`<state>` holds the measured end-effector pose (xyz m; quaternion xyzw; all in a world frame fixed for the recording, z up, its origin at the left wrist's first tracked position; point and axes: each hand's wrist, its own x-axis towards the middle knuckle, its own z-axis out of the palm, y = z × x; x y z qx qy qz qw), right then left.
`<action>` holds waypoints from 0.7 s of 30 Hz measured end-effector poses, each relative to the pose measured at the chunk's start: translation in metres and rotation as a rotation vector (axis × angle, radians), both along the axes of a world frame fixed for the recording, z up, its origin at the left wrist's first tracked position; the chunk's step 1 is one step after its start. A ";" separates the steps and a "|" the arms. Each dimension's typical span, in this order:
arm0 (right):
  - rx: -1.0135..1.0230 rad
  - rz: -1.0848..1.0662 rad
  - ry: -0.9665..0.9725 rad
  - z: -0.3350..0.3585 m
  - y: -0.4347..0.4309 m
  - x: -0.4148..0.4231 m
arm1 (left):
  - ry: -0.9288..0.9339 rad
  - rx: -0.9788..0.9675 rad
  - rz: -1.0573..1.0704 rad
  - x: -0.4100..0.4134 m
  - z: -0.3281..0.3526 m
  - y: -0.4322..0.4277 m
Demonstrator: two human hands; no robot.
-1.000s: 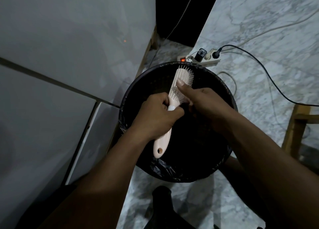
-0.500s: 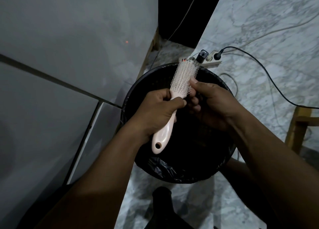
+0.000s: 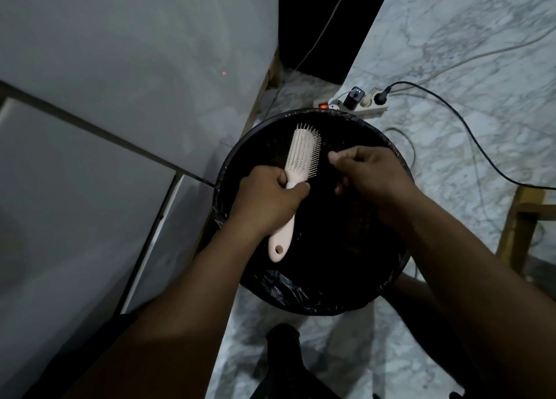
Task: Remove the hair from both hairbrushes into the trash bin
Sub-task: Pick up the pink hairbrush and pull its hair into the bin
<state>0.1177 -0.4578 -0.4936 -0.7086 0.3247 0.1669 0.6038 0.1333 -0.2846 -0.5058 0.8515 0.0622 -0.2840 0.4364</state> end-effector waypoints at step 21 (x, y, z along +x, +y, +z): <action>-0.586 0.638 -0.157 0.242 0.026 -0.018 | -0.307 0.164 0.027 -0.047 0.241 0.024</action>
